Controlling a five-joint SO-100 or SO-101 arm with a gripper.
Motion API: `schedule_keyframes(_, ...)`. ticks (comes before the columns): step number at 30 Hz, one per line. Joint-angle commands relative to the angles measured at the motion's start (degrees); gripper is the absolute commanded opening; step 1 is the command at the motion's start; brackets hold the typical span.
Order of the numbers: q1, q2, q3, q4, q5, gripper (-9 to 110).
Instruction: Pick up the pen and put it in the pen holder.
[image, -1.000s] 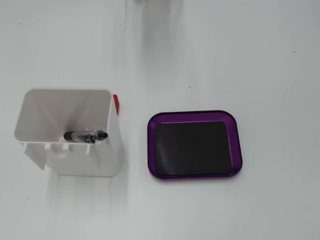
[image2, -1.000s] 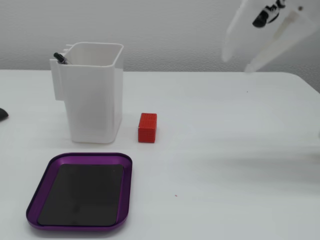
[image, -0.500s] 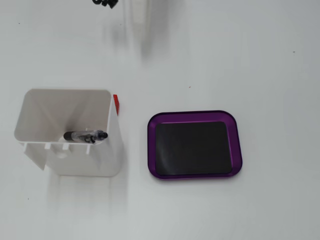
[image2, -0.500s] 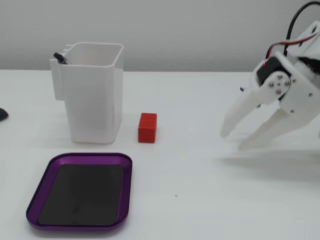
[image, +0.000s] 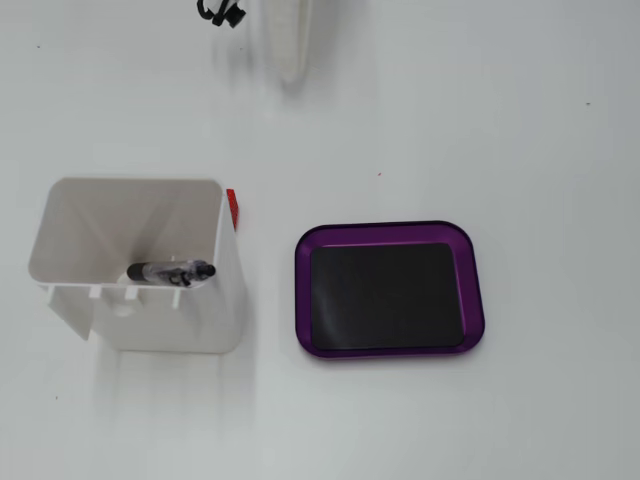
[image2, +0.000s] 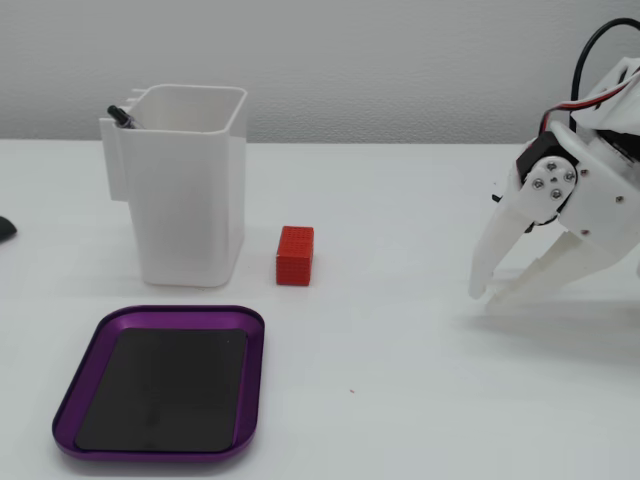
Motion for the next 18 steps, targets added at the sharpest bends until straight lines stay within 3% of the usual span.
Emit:
schedule_keyframes(1,-0.26,3.60,0.09,0.26,0.35,0)
schedule_keyframes(18,-0.26,3.60,0.26,-0.44,0.44,0)
